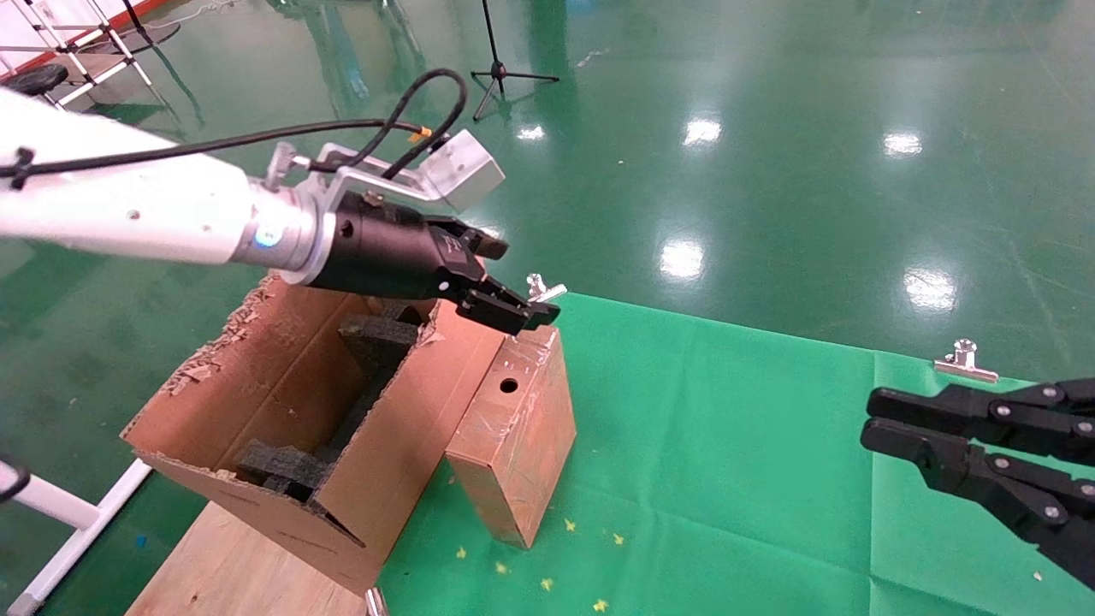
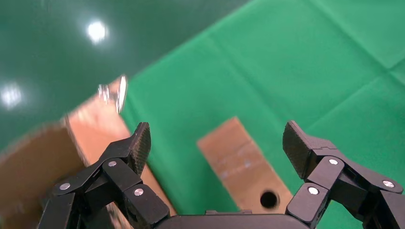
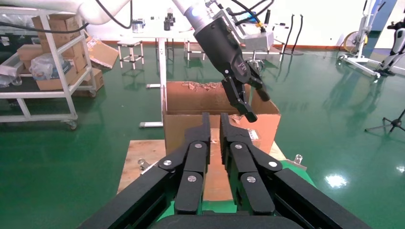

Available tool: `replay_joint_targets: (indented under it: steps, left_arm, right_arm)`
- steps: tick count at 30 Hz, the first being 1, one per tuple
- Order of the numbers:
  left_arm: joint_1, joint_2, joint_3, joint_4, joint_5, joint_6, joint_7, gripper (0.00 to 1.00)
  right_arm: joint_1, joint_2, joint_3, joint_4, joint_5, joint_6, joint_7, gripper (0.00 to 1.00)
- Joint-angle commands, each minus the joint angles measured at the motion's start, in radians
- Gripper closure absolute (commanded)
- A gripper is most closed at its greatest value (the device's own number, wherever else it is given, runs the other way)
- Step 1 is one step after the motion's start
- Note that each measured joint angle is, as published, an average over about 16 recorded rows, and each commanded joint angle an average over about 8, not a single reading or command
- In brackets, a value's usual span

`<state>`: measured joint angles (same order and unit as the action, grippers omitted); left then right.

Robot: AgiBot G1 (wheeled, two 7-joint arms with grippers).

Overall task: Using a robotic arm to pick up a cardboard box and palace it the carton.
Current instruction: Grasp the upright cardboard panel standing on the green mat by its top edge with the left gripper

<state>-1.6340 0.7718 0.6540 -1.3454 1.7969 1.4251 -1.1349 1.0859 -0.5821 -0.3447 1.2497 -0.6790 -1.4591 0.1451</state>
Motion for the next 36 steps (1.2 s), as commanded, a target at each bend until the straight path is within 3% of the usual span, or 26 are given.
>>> replay_joint_targets:
  steps: [1, 6, 10, 28, 30, 32, 33, 36]
  left_arm:
    - [-0.033, 0.019, 0.022, -0.002, 0.047, 0.039, -0.079, 0.00]
    - [-0.086, 0.079, 0.093, -0.004, 0.137, 0.126, -0.296, 0.00]
    - [-0.103, 0.097, 0.138, -0.006, 0.130, 0.139, -0.397, 0.00]
    - [-0.096, 0.104, 0.270, -0.010, 0.074, 0.116, -0.477, 0.00]
    - [-0.097, 0.105, 0.281, -0.010, 0.073, 0.116, -0.476, 0.00]
    - [-0.099, 0.107, 0.288, -0.010, 0.073, 0.116, -0.476, 0.01]
    - [-0.099, 0.107, 0.290, -0.010, 0.073, 0.116, -0.476, 0.09]
    - [-0.100, 0.108, 0.294, -0.010, 0.072, 0.117, -0.476, 0.47]
  right_arm:
    - [0.000, 0.000, 0.000, 0.000, 0.000, 0.000, 0.000, 1.00]
    - [0.000, 0.000, 0.000, 0.000, 0.000, 0.000, 0.000, 1.00]
    - [0.000, 0.000, 0.000, 0.000, 0.000, 0.000, 0.000, 1.00]
    - [0.000, 0.000, 0.000, 0.000, 0.000, 0.000, 0.000, 1.00]
    - [0.000, 0.000, 0.000, 0.000, 0.000, 0.000, 0.000, 0.91]
    - [0.000, 0.000, 0.000, 0.000, 0.000, 0.000, 0.000, 0.66]
    - [0.000, 0.000, 0.000, 0.000, 0.000, 0.000, 0.000, 0.53]
    - [0.000, 0.000, 0.000, 0.000, 0.000, 0.000, 0.000, 0.16]
